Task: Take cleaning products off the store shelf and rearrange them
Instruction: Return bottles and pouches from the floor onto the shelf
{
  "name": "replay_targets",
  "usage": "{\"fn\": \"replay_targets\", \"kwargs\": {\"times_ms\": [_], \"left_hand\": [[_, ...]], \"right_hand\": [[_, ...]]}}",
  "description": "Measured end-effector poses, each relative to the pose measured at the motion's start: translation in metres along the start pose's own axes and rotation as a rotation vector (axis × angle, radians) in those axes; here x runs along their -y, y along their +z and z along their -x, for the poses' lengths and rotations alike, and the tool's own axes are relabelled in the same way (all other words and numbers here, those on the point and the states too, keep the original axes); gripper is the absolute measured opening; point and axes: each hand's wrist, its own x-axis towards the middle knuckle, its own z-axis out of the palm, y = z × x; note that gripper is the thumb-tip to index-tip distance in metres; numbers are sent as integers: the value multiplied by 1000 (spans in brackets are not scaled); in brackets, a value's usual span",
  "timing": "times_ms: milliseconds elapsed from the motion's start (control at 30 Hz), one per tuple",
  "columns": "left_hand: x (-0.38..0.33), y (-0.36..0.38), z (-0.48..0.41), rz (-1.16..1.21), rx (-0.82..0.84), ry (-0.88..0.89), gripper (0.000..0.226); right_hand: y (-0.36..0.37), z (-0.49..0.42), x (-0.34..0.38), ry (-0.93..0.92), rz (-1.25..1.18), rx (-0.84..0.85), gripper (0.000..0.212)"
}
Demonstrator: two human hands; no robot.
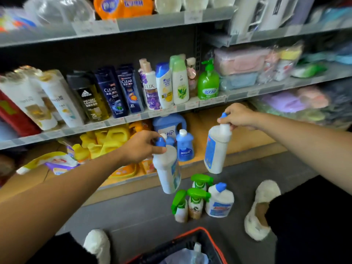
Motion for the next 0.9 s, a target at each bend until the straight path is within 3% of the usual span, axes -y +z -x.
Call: {"fn": "replay_targets", "kwargs": {"times_ms": [133, 267, 367, 467, 600, 900], "left_hand": [[-18, 25, -33, 250, -71, -51, 32], [-31, 57, -77, 346, -61, -29, 33], [-38, 79, -111, 378, -70, -13, 29], [-41, 92, -143, 401, -109, -7, 30], [-40, 99, -177, 380, -159, 18, 31], [-25, 138, -215, 386, -361, -78, 31]], "right_hand": [[-9, -20, -5, 142, -215, -160, 47], [2, -47, -23, 253, -448, -377, 32], [10, -69, -38, 306, -546, -396, 46], [15, -91, -57, 347, -536, -437, 30], [15, -113, -73, 328, -612, -546, 34], [9, -124, -98, 165, -440, -394, 26]]}}
